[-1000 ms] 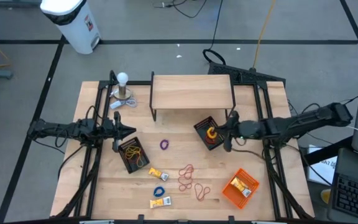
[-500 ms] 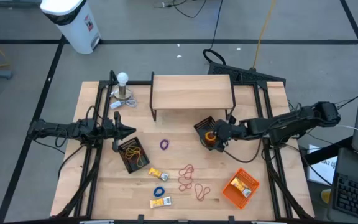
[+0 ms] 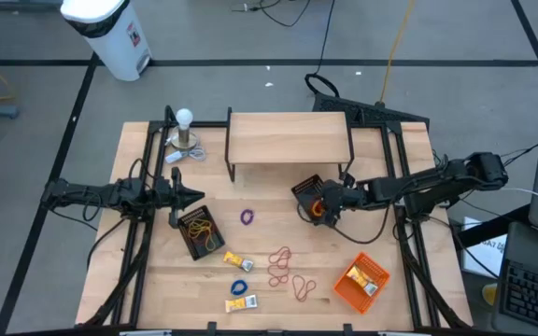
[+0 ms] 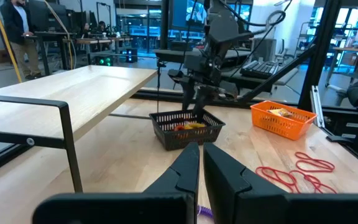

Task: Pick & Place Office Desk Supplies
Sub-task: Put the yellow spring keychain into the right black bin, then put the yellow crayon box into the orange bin

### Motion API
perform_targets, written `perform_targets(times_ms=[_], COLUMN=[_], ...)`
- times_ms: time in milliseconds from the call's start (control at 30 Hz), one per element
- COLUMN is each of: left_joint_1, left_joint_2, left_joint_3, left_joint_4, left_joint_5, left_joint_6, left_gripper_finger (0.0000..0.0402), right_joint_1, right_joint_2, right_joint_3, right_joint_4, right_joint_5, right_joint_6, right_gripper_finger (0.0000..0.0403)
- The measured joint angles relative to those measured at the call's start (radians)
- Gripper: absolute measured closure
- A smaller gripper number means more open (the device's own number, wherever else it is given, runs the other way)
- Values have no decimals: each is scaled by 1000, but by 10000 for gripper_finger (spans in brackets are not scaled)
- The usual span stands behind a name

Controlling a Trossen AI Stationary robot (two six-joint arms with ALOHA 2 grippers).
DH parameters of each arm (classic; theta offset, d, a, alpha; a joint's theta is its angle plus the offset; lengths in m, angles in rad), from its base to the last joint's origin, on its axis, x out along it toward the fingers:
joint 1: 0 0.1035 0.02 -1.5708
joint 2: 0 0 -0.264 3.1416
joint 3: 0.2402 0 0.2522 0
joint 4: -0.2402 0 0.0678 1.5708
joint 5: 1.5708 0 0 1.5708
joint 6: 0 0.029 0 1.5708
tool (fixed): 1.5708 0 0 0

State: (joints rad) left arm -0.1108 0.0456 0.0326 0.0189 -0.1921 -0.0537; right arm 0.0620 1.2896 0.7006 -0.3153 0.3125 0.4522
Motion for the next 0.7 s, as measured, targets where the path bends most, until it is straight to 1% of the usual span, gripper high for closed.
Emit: perform_targets(times_ms=[100, 167, 233, 333, 400, 467, 600, 667, 700], left_joint_1=[0, 0, 0, 0, 0, 0, 0, 0, 0], left_joint_2=[0, 0, 0, 0, 0, 0, 0, 0, 0], left_joint_3=[0, 0, 0, 0, 0, 0, 0, 0, 0], left_joint_4=[0, -1, -1, -1, -2, -1, -2, -2, -2], left_joint_5=[0, 0, 3, 8, 8, 8, 9, 9, 9], left_joint_6=[-5, -6, -8, -8, -8, -12, -28, -29, -31], left_gripper_finger=[376, 376, 376, 376, 376, 376, 376, 376, 376], right_joint_1=[-6, -6, -6, 4, 15, 29, 24, 10, 2], right_joint_2=[-40, -82, -137, -237, -307, -378, -502, -551, -575], right_joint_3=[0, 0, 0, 0, -7, -39, -147, -198, -222], right_joint_4=[-1, 13, 32, 94, 178, 298, 580, 645, 648], right_joint_5=[-2, -2, -3, -1, -1, -19, -125, -134, -134], right_joint_6=[6, -4, -35, -113, -179, -240, -277, -249, -235], right_gripper_finger=[229, 207, 196, 198, 215, 242, 322, 368, 385])
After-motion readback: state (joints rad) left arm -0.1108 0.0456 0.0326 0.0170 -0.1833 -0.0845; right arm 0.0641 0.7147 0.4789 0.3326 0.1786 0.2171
